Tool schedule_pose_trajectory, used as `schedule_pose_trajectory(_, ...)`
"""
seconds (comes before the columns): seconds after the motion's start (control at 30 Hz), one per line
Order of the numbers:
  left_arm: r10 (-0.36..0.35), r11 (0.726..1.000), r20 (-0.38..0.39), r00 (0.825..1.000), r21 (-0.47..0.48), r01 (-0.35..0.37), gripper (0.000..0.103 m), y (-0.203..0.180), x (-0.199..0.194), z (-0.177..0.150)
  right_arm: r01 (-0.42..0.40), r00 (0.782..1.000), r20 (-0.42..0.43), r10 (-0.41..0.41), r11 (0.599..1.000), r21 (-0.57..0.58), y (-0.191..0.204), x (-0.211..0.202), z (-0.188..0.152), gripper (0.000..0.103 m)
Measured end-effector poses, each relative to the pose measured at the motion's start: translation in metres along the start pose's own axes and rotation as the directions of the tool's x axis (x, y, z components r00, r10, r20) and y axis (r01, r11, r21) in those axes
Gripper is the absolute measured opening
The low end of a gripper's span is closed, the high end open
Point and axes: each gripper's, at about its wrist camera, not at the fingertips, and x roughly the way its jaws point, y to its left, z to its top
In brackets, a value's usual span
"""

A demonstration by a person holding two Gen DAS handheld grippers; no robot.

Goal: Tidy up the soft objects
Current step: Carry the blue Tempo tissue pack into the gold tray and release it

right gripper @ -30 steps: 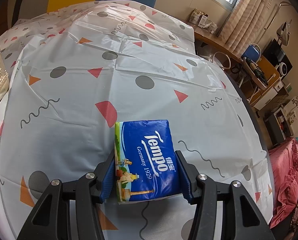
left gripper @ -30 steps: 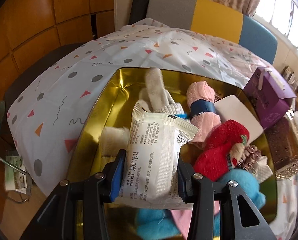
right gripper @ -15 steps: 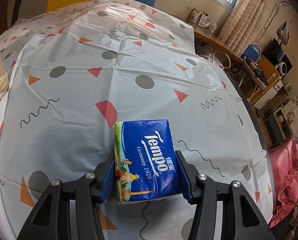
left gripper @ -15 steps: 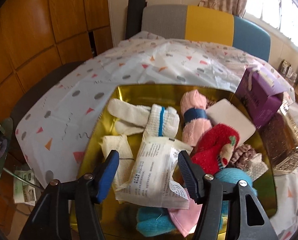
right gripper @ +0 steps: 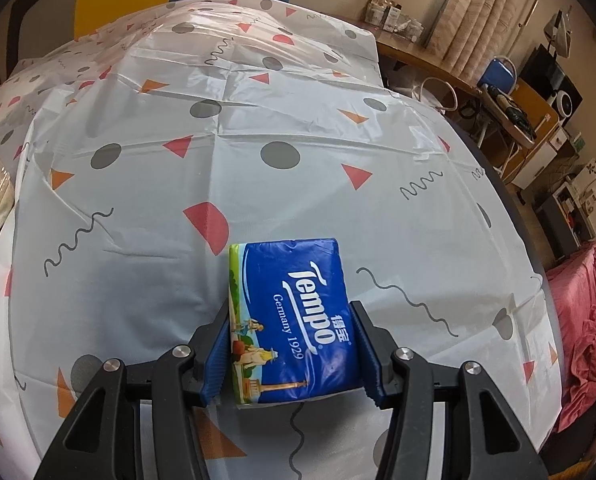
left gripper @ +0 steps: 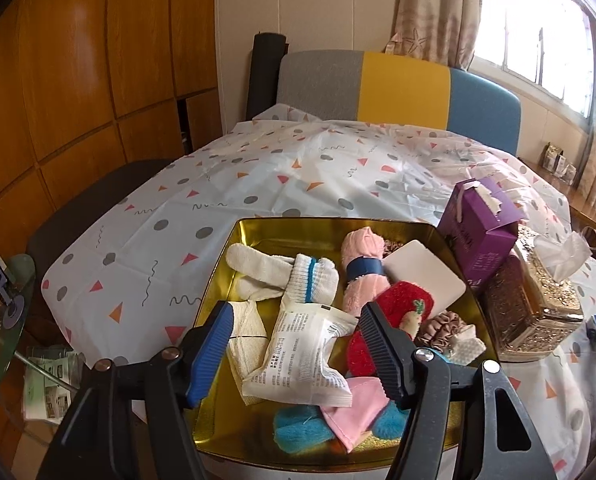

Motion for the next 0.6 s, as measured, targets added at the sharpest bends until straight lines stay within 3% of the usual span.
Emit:
schedule_pose_trajectory(0.43, -0.036, 0.999, 0.015, 0.999, 0.012, 0.036, 0.067, -0.002, -0.011, -0.005, -0.011, 0.998, -0.053, 0.018, 0.992, 0.128, 0.002, -0.002, 0.007, 0.054)
schedule_pose_trajectory(0.6, -0.040, 0.999, 0.010, 0.999, 0.010, 0.040, 0.067, -0.002, -0.011, -0.006, -0.043, 0.997, -0.064, 0.049, 0.995, 0.086, 0.020, -0.004, 0.015, 0.054)
